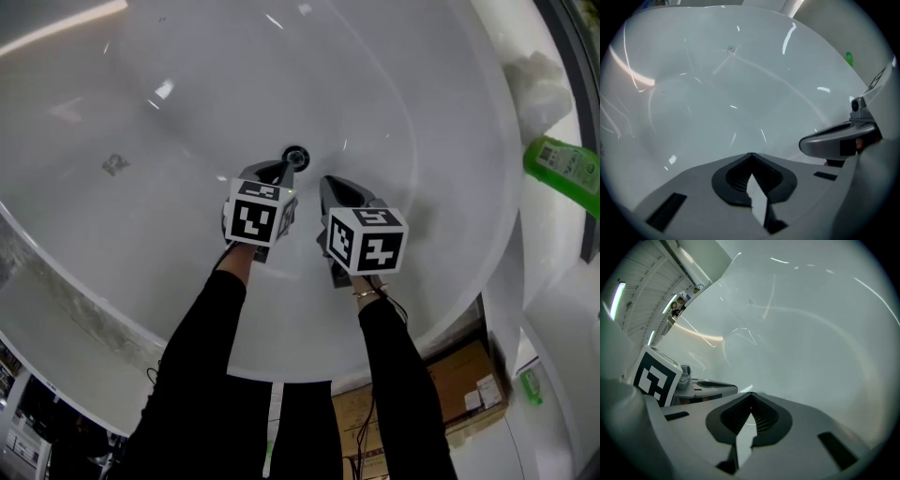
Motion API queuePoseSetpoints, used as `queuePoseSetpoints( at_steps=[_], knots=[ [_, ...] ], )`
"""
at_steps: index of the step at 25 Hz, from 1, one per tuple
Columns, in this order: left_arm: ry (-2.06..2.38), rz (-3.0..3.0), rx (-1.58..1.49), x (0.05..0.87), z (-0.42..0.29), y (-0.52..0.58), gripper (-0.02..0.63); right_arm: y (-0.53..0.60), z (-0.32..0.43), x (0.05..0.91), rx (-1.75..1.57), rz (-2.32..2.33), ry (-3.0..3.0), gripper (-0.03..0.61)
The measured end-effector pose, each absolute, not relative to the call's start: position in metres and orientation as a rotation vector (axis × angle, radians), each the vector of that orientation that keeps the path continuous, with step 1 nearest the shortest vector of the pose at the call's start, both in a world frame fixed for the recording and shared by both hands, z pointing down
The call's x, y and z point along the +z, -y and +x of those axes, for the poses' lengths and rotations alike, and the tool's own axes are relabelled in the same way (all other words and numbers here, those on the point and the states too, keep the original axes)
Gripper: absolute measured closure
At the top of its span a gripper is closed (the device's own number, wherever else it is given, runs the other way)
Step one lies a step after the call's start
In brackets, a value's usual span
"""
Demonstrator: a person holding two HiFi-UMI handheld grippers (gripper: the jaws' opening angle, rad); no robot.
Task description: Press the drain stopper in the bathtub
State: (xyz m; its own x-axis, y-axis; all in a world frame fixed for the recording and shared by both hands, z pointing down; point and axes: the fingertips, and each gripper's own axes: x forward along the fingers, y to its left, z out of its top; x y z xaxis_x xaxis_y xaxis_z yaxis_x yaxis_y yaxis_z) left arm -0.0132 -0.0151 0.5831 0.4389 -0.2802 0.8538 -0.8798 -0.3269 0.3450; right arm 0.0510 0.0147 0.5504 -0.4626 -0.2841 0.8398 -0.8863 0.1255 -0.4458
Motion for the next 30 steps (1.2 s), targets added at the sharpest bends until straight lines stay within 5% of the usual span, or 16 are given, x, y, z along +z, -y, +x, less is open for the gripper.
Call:
queuePoseSetpoints(
  at_steps=[30],
  knots=[
    [0.946,1.739,0.963,0.704,-0.006,-0.003,0.606,-0.027,0.042,0.633,1.426,1.023,1.77,0.577]
  ],
)
